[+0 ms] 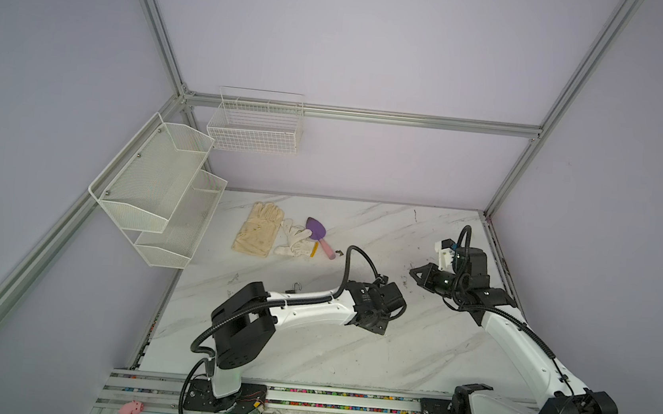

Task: Unlock with the key
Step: 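Close the left gripper on the brass padlock body and lift it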

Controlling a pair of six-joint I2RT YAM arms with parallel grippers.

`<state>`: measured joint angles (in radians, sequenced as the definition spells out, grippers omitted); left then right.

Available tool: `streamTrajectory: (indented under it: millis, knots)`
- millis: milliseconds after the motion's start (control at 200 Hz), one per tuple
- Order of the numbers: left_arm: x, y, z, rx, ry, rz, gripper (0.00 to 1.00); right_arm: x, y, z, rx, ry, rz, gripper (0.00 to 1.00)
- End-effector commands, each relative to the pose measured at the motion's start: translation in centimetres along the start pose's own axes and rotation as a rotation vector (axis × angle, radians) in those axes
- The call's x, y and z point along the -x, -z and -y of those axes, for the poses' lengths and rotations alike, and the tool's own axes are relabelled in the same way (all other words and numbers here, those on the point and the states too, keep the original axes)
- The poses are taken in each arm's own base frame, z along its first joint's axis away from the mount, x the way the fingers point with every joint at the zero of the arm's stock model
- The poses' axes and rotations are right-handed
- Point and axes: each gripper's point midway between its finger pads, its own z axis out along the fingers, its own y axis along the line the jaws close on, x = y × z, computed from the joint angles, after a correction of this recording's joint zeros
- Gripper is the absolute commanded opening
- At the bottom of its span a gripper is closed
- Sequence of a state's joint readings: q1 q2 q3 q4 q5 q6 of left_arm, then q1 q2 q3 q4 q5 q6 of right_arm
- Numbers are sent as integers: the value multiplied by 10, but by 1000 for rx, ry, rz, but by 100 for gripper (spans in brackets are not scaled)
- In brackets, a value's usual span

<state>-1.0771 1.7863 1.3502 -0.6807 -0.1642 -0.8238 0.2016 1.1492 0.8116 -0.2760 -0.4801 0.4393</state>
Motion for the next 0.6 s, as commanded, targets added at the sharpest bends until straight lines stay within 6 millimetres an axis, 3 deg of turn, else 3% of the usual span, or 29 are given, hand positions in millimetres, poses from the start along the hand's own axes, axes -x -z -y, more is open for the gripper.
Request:
streamTrajectory:
  millis: [0,170,315,505,520,600]
  knots:
    - [30,22,-5,-137,201,114,16,6,11,-7,-33,59,33,0]
    - [62,51,-25,-217,365,248,12,-6,8,-22,-53,109,37,0]
    - [82,66,-40,-268,491,316,9,-21,7,-48,-13,137,44,0]
    - [93,69,-64,-332,701,384,6,-43,4,-73,49,118,41,0]
    - [97,81,-64,-361,718,405,6,-45,4,-76,55,118,40,0]
    - [99,85,-71,-375,778,417,4,-57,0,-87,76,118,34,0]
